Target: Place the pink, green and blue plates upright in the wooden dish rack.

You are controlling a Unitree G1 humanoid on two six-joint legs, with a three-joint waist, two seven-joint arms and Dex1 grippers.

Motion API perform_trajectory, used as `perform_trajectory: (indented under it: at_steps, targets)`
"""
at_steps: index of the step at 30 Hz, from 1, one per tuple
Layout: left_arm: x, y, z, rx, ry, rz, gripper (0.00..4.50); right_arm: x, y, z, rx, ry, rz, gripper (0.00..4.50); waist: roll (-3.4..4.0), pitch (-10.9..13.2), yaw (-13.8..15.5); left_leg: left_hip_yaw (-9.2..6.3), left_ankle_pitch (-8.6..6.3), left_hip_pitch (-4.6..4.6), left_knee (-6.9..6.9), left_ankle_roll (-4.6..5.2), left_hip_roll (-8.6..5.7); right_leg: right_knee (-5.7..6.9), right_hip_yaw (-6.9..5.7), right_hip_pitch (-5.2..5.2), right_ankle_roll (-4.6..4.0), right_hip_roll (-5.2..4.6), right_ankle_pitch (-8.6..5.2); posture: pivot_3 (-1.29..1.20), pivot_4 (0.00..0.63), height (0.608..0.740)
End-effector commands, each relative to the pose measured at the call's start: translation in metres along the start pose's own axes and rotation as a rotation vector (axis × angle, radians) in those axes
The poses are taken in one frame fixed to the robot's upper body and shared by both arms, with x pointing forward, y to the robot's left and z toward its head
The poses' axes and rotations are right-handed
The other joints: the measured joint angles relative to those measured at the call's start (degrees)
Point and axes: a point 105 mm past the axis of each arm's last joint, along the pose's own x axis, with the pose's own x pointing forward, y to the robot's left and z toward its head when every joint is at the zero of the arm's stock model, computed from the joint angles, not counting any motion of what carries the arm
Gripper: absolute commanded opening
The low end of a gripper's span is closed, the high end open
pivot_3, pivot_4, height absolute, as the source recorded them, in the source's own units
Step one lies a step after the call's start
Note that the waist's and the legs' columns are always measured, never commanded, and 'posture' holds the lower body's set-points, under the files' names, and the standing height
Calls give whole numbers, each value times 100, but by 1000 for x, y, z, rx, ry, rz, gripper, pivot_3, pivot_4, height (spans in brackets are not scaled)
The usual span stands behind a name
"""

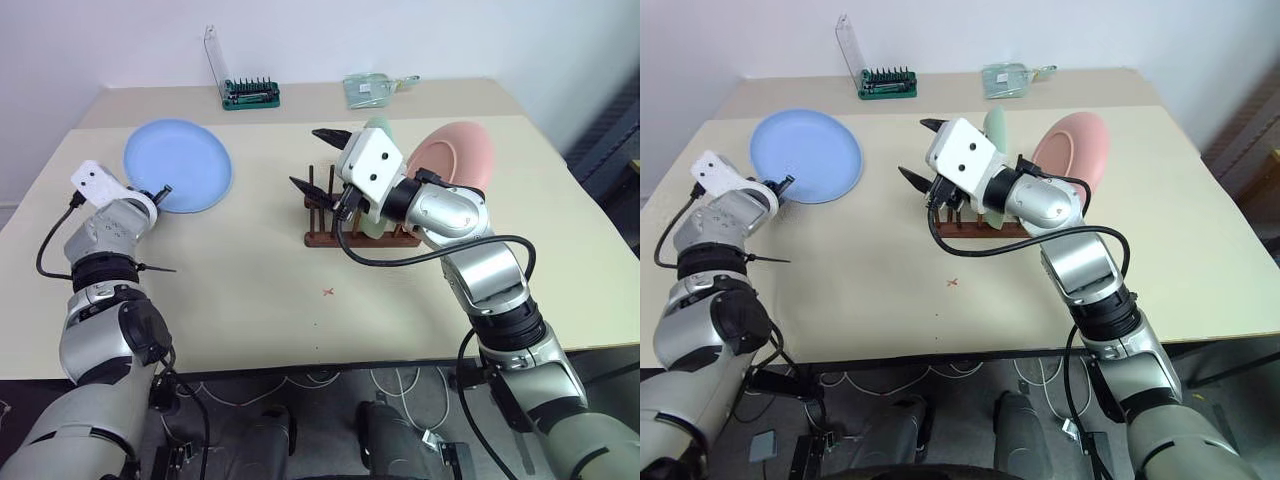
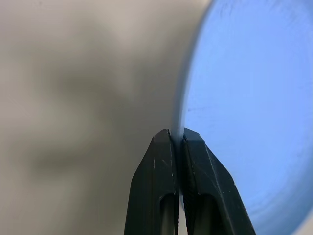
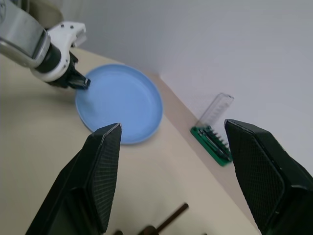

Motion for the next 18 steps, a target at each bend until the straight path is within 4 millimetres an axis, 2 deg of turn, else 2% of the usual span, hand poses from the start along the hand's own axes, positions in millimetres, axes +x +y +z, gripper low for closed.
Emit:
perform_trajectory:
  at_steps: [1, 3, 5, 7, 9, 18]
  targets:
    - [-37, -59, 49, 226, -294, -248, 32, 2, -3, 6, -202, -1, -9, 3412, -1, 1, 0, 0, 1, -1, -1, -2, 0, 1, 0, -1, 0, 0, 0, 0, 150, 740]
    - [-63, -85, 53, 331, -365, -344, 32, 4, 2, 0, -279, 20, 18, 3412, -11, 7, 9, 1, 5, -8, 1, -9, 0, -4, 2, -3, 0, -1, 0, 0, 150, 740]
    - [-79, -98, 52, 358, -383, -393, 32, 5, 6, -2, -286, 15, 43, 3412, -13, 8, 17, 0, 5, -11, 3, -10, 0, -5, 2, -3, -1, 0, 0, 0, 150, 740]
    - [-103, -116, 54, 364, -400, -461, 0, 8, 13, -4, -343, 16, 71, 3951, -13, 8, 14, 0, 5, -10, 3, -9, 0, -6, 3, -3, -1, -1, 0, 0, 150, 740]
    - [-119, -125, 53, 376, -399, -499, 0, 11, 16, -5, -396, 13, 83, 4481, -13, 8, 3, 1, 4, -7, 2, -8, 0, -6, 3, -2, 0, 0, 0, 0, 150, 740]
    - [-161, -146, 35, 362, -267, -672, 0, 27, 12, -5, -614, 13, 40, 4481, -12, 9, -3, 1, 8, -3, 2, -14, 3, 0, 4, -2, -1, 3, 0, 0, 150, 740]
